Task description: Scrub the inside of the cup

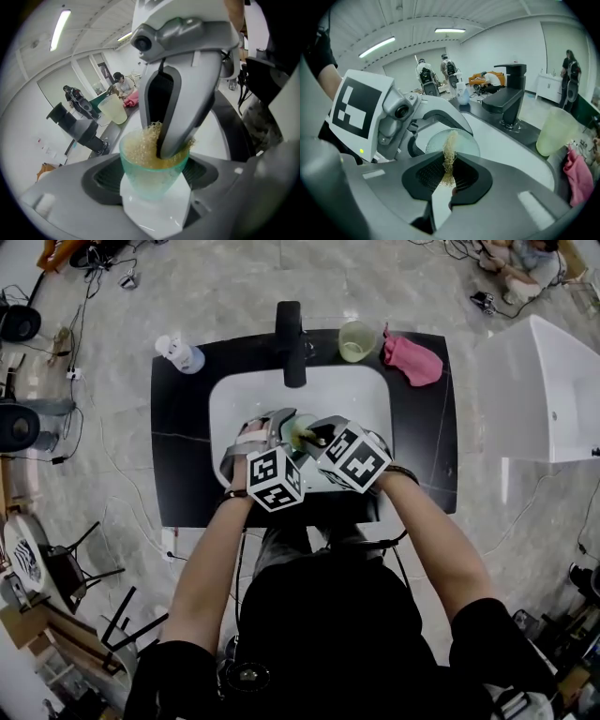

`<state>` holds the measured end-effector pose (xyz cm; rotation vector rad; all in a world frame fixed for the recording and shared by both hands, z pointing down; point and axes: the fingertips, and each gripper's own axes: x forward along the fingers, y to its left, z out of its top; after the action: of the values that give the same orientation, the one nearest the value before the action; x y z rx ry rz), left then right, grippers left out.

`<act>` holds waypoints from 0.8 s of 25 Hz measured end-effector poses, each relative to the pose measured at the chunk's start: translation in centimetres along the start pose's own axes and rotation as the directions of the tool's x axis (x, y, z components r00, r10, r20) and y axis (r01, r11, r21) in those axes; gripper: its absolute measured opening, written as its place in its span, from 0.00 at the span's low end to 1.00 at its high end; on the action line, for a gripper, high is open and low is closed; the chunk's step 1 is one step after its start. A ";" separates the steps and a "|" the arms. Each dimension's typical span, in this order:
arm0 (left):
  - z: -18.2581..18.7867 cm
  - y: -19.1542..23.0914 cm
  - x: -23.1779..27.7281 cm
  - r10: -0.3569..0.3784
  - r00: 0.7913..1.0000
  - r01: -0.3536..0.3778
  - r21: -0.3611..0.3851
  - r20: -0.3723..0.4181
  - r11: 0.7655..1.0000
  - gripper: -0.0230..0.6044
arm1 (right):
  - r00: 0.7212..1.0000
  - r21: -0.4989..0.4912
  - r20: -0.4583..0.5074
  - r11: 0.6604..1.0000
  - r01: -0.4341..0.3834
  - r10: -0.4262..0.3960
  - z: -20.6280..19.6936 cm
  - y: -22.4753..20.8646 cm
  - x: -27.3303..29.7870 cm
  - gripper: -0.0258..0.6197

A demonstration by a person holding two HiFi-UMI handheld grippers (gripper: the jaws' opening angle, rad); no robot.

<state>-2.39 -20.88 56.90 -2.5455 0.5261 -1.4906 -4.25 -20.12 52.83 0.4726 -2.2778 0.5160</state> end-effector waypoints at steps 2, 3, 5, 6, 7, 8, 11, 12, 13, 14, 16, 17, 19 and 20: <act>-0.1 -0.2 0.2 0.002 1.000 -0.002 0.004 -0.007 1.000 0.64 | 1.000 0.014 0.005 1.000 -0.021 0.021 0.1 0.4 -0.1 0.10; -0.1 -0.3 0.2 0.001 1.000 -0.001 0.002 -0.009 1.000 0.64 | 1.000 0.015 0.011 0.999 -0.030 0.029 0.2 0.6 -0.1 0.10; -0.3 -0.4 0.3 -0.002 1.000 0.002 -0.015 -0.010 1.000 0.64 | 0.999 0.019 0.031 0.999 -0.045 0.045 0.6 0.9 -0.3 0.10; -0.4 -0.4 0.3 -0.005 1.000 0.004 -0.026 -0.010 1.000 0.64 | 0.998 0.020 0.043 0.999 -0.049 0.048 0.8 1.1 -0.5 0.10; -0.4 -0.4 0.4 -0.007 1.000 0.006 -0.034 -0.010 0.999 0.64 | 0.997 0.016 0.056 0.999 -0.048 0.047 1.0 1.1 -0.6 0.10; -0.4 -0.4 0.4 -0.010 1.000 0.010 -0.040 -0.009 0.999 0.64 | 0.997 0.006 0.068 0.999 -0.042 0.041 1.1 1.1 -0.7 0.10; 0.0 -0.7 0.5 -0.028 1.000 0.028 -0.056 0.002 0.998 0.64 | 0.995 -0.034 0.101 0.999 0.000 0.004 1.6 0.6 -0.8 0.10; 0.1 -0.8 0.5 -0.034 0.999 0.034 -0.064 0.008 0.997 0.64 | 0.994 -0.046 0.110 0.999 0.018 -0.013 1.8 0.4 -0.9 0.10; 0.2 -0.8 0.4 -0.038 0.999 0.039 -0.073 0.014 0.997 0.64 | 0.993 -0.060 0.118 0.997 0.038 -0.031 1.9 0.1 -1.0 0.10; 0.3 -0.8 0.4 -0.040 0.999 0.042 -0.082 0.019 0.996 0.63 | 0.991 -0.077 0.122 0.995 0.060 -0.050 2.0 -0.1 -1.0 0.10; 0.3 -0.7 0.3 -0.043 0.999 0.045 -0.091 0.022 0.995 0.63 | 0.988 -0.120 0.123 0.987 0.107 -0.093 1.9 -0.6 -0.9 0.10; 0.3 -0.6 0.3 -0.044 0.999 0.045 -0.091 0.021 0.995 0.63 | 0.986 -0.146 0.119 0.980 0.132 -0.115 1.8 -0.8 -0.8 0.11; 0.1 -0.5 0.1 -0.046 0.999 0.047 -0.091 0.019 0.995 0.63 | 0.981 -0.216 0.103 0.959 0.181 -0.162 1.4 -1.2 -0.6 0.11; 0.1 -0.5 0.1 -0.047 0.999 0.049 -0.093 0.021 0.994 0.63 | 0.979 -0.254 0.093 0.946 0.199 -0.181 1.2 -1.3 -0.5 0.11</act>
<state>-2.17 -20.46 57.05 -2.6581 0.5481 -1.4905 -4.04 -21.75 52.00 0.5753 -2.2920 0.0995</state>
